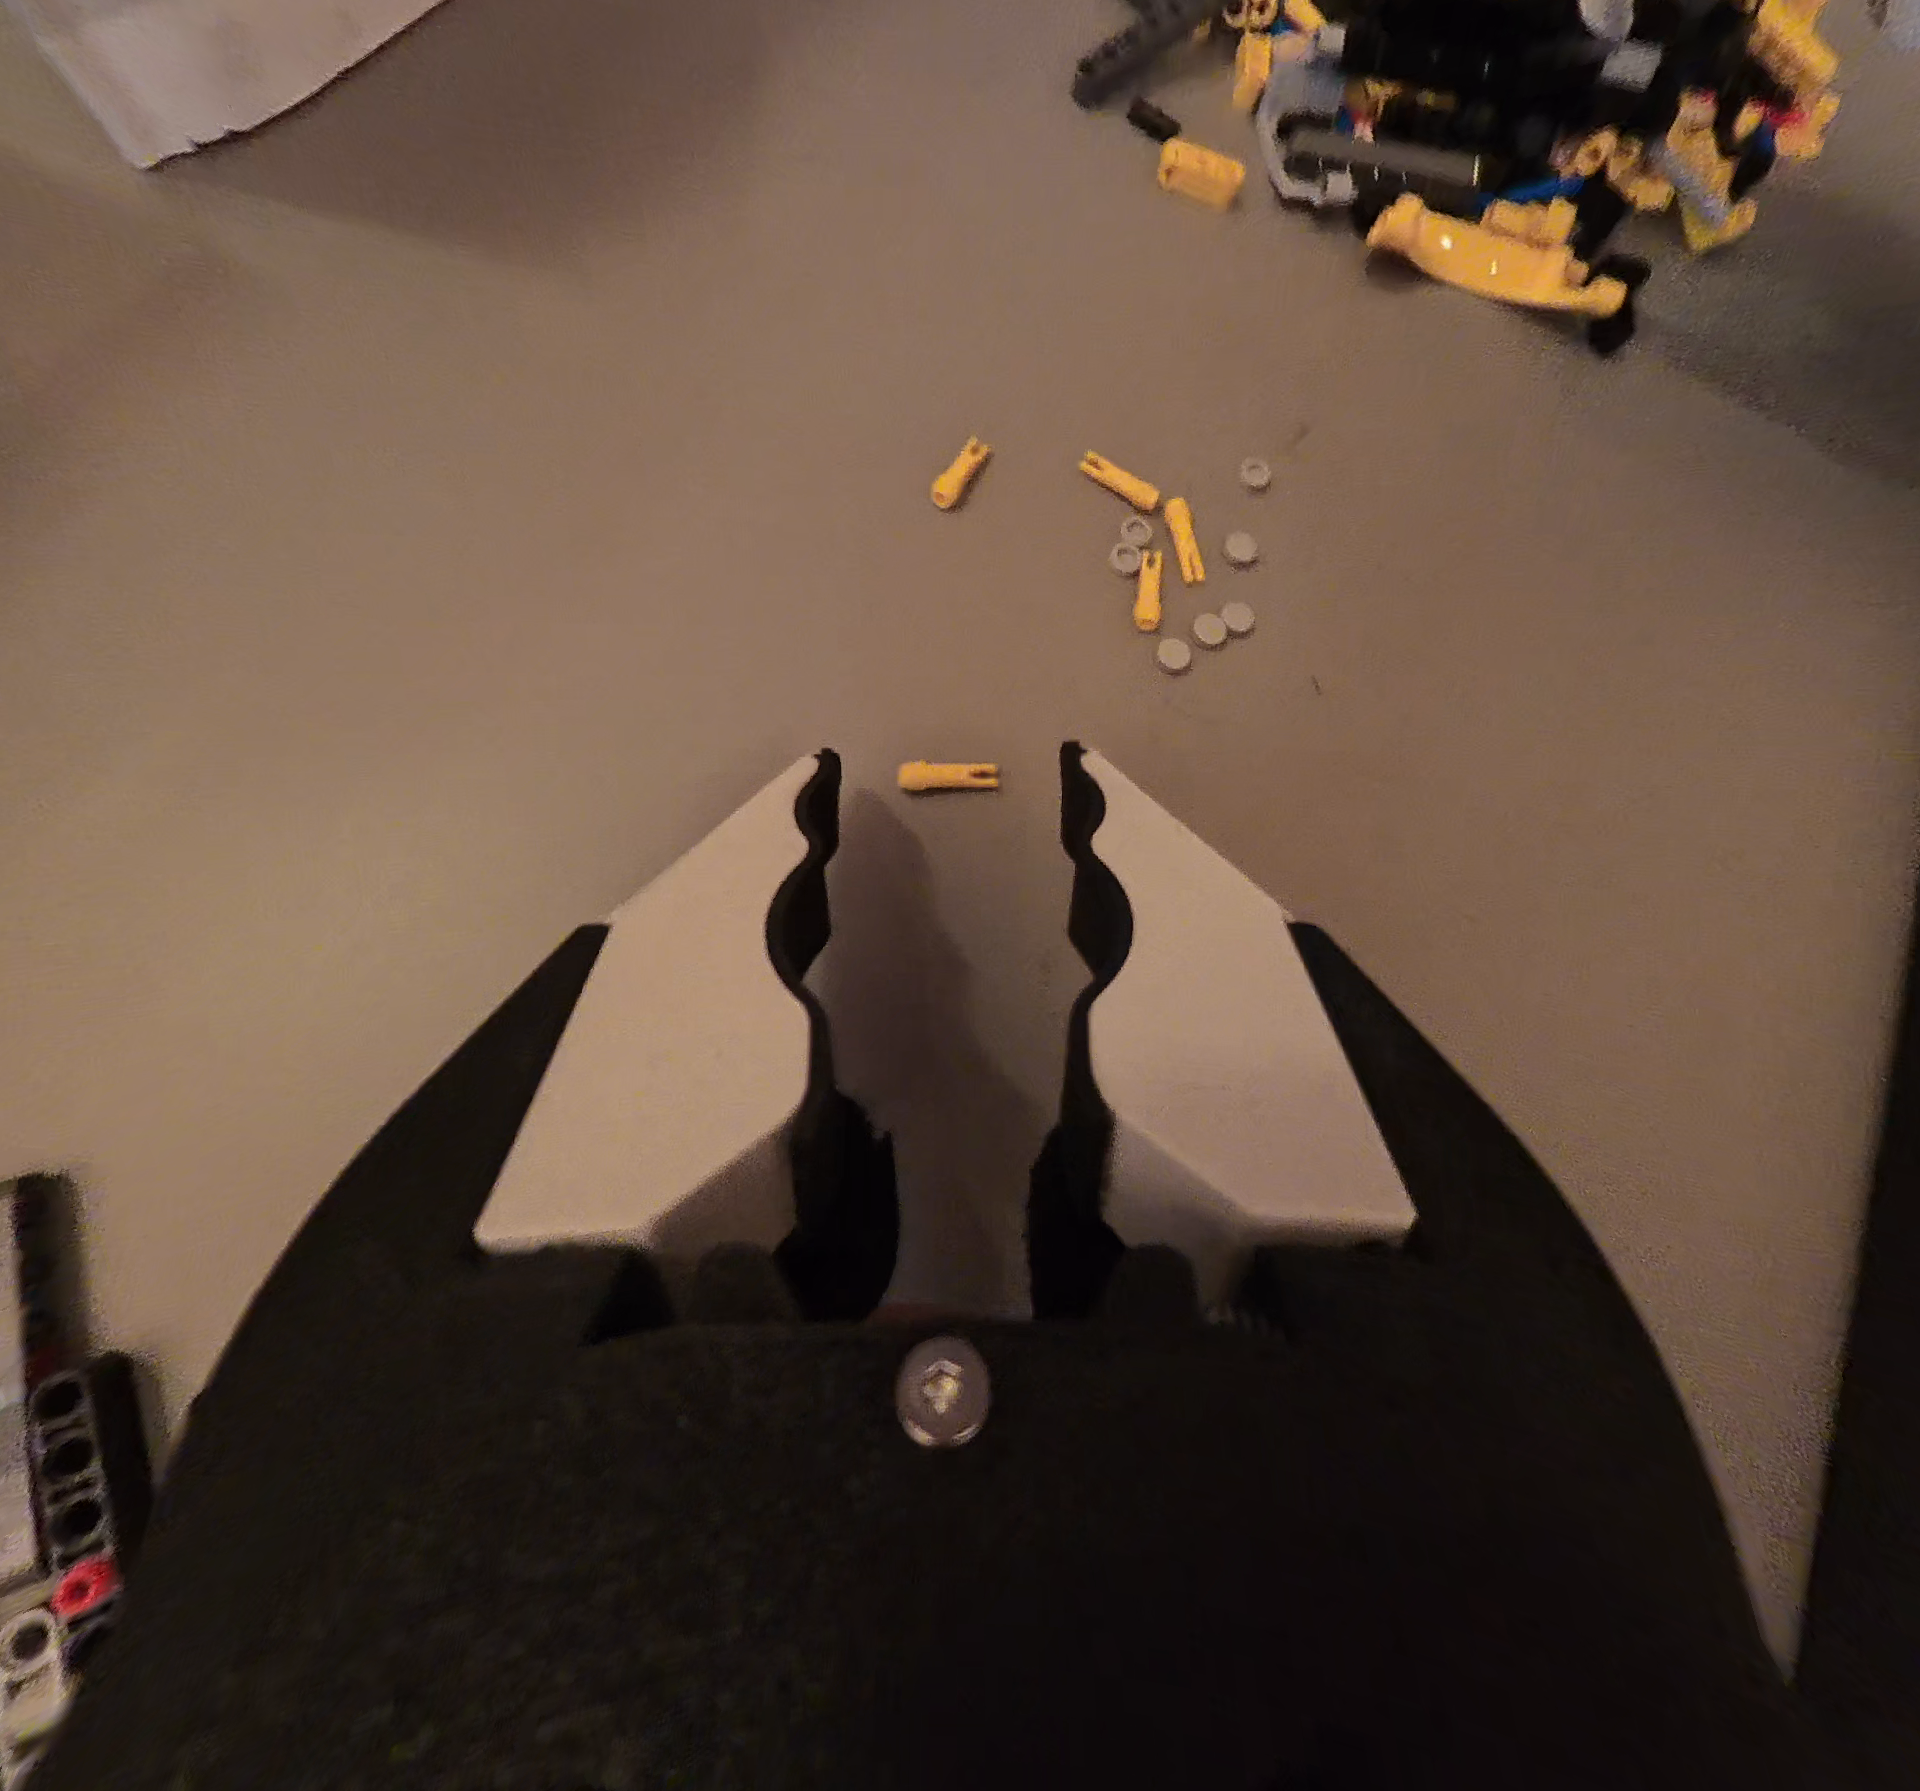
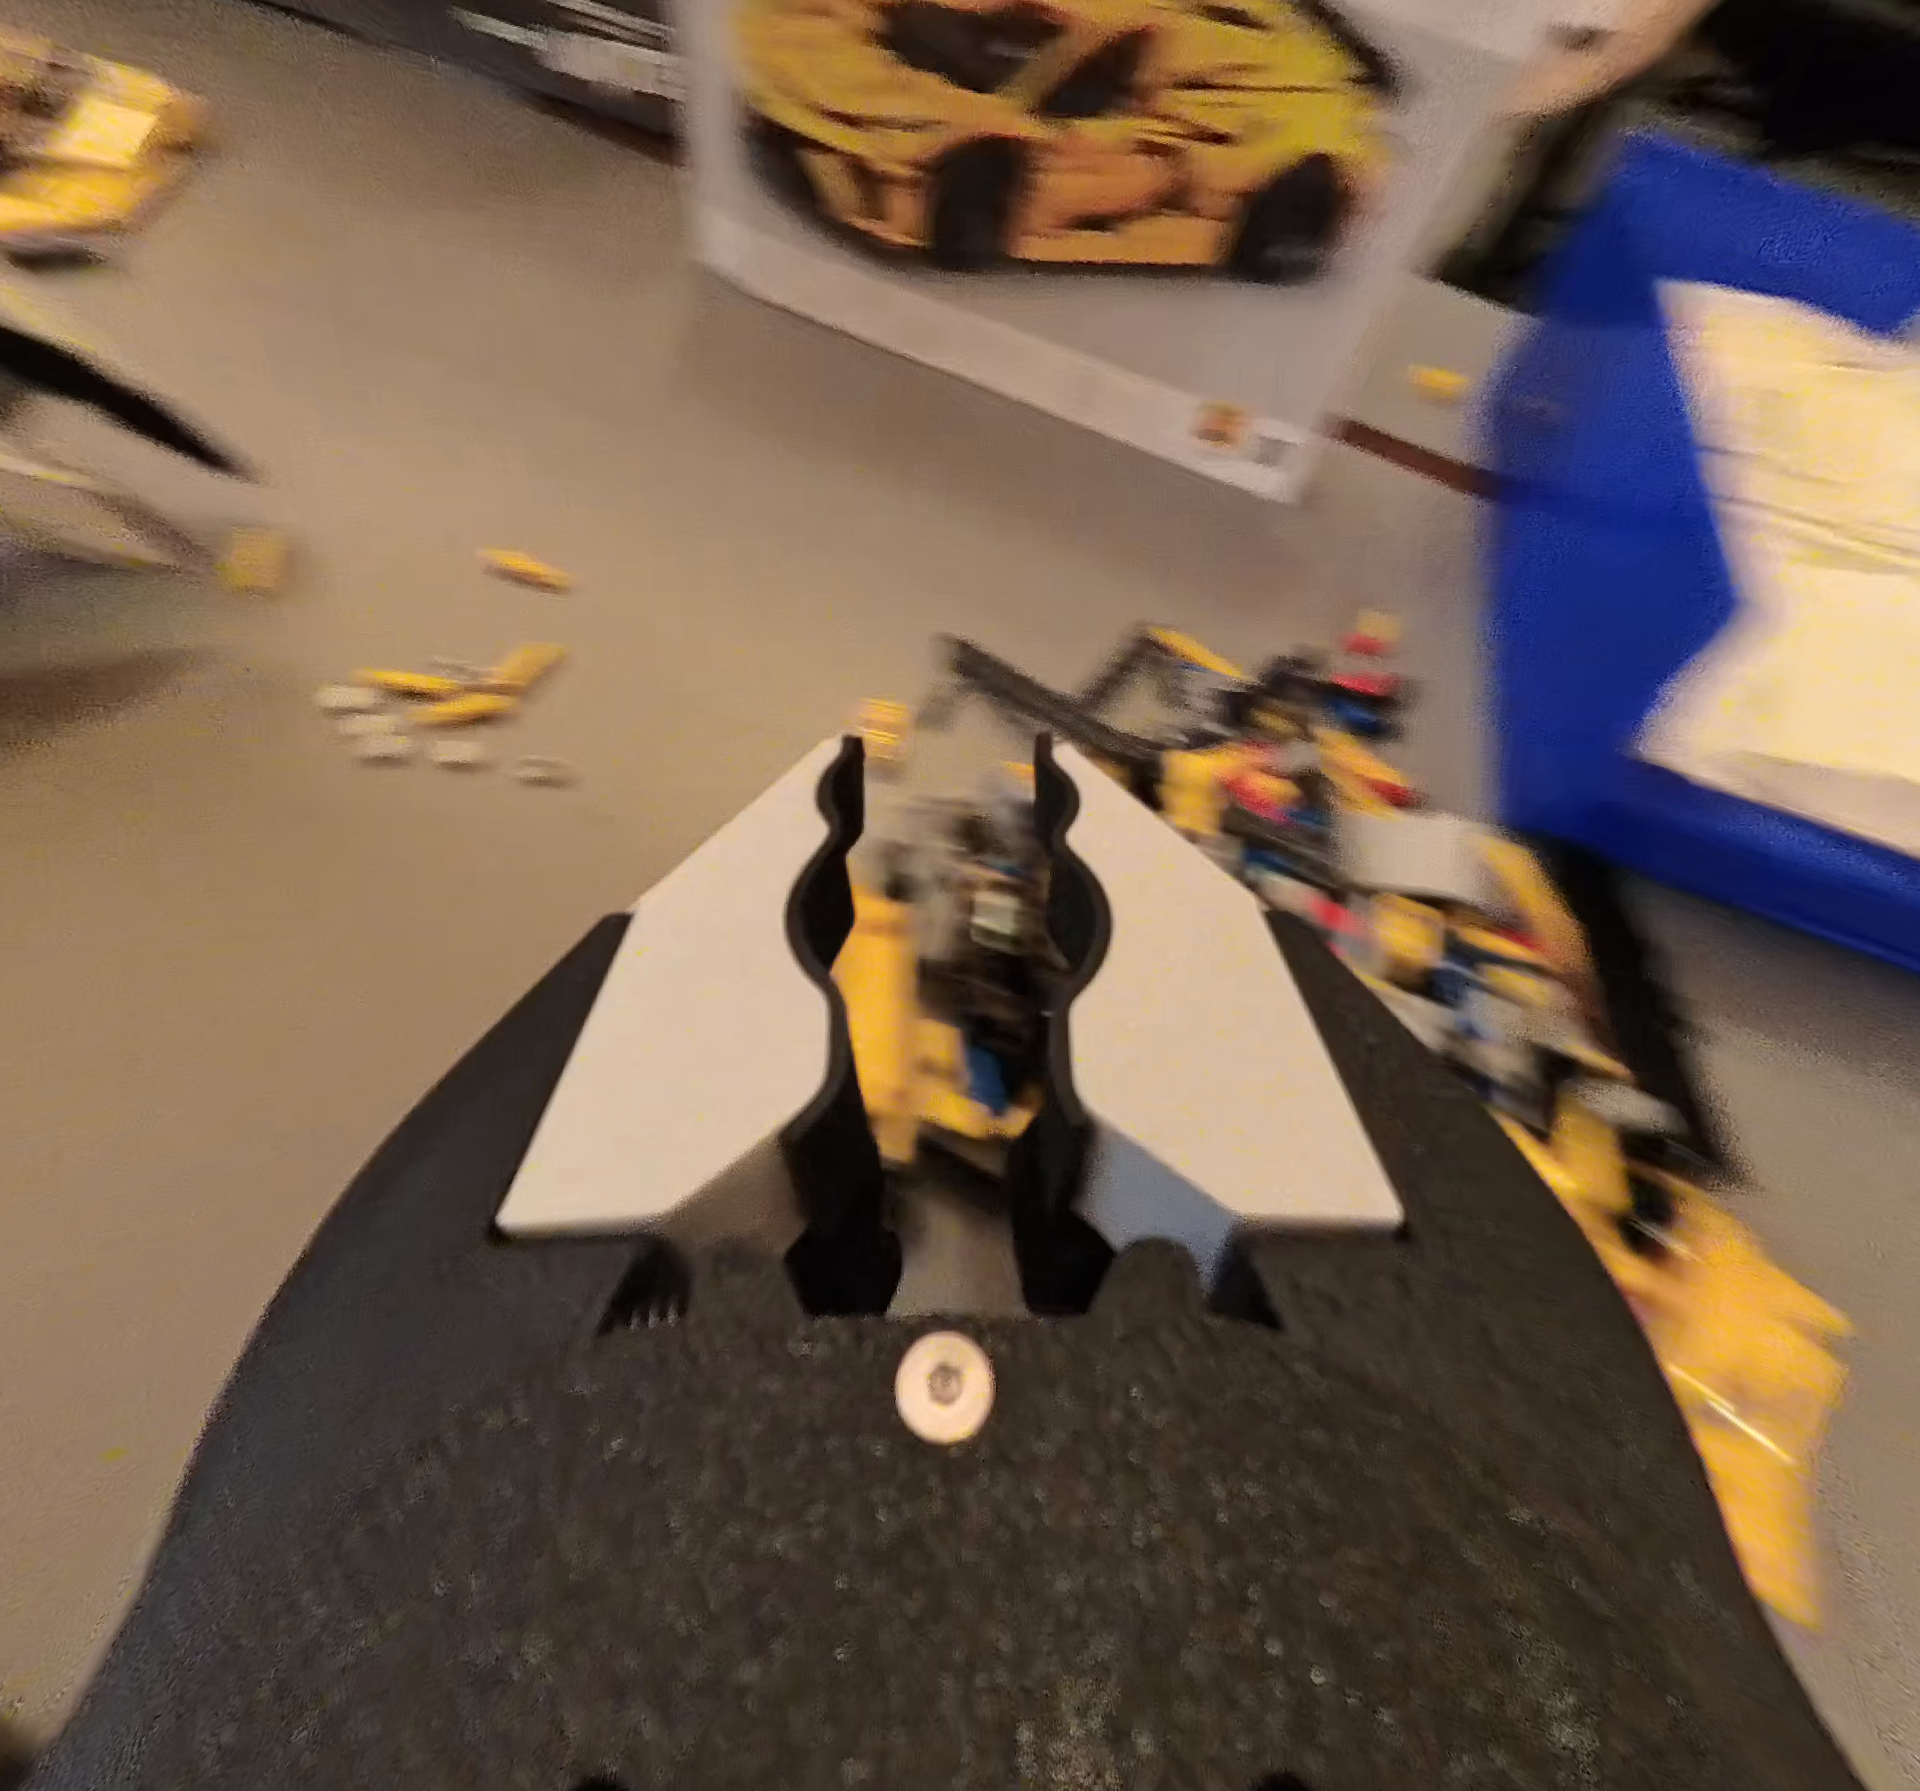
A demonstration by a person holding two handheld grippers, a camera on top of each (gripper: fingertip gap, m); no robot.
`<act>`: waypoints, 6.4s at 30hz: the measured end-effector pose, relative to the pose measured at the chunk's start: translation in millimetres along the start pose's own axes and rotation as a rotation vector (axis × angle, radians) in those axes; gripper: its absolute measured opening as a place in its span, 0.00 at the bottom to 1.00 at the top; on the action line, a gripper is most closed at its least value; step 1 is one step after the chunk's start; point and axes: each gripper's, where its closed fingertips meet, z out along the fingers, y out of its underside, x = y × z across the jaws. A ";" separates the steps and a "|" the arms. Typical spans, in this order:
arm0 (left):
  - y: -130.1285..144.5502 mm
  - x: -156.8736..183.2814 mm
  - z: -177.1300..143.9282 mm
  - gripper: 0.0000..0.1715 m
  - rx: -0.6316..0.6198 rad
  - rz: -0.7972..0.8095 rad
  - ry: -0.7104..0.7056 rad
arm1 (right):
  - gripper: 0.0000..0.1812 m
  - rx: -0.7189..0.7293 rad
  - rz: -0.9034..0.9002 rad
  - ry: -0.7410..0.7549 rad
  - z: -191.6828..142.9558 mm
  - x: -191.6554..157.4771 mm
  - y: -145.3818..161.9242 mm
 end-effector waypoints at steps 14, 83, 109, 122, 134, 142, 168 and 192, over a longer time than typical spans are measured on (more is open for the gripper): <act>3.2 4.8 9.3 0.12 -0.029 0.169 -0.098 | 0.15 0.036 0.303 -0.611 30.0 -154.0 -14.3; -39.8 9.7 -11.3 0.14 0.210 0.078 -0.129 | 0.07 -0.250 0.106 0.105 6.9 110.0 55.9; -35.7 12.1 -7.8 0.14 0.181 0.083 -0.116 | 0.03 -0.159 -0.098 -0.056 35.8 -18.9 6.7; -31.4 22.2 -0.2 0.15 0.153 0.110 -0.097 | 0.08 -0.191 -0.039 0.123 8.9 66.8 37.1; -33.1 11.4 -6.3 0.15 0.170 0.077 -0.118 | 0.11 -0.184 -0.191 -0.365 62.1 -152.6 33.8; -33.7 16.9 -5.5 0.15 0.165 0.102 -0.115 | 0.04 -0.153 -0.175 -0.302 56.7 -129.4 17.8; -30.2 13.1 -3.9 0.15 0.154 0.083 -0.116 | 0.17 -0.219 -0.112 -0.413 63.0 -158.0 33.4; -31.8 22.7 -2.3 0.15 0.149 0.117 -0.102 | 0.04 -0.304 0.111 0.107 1.6 105.2 62.7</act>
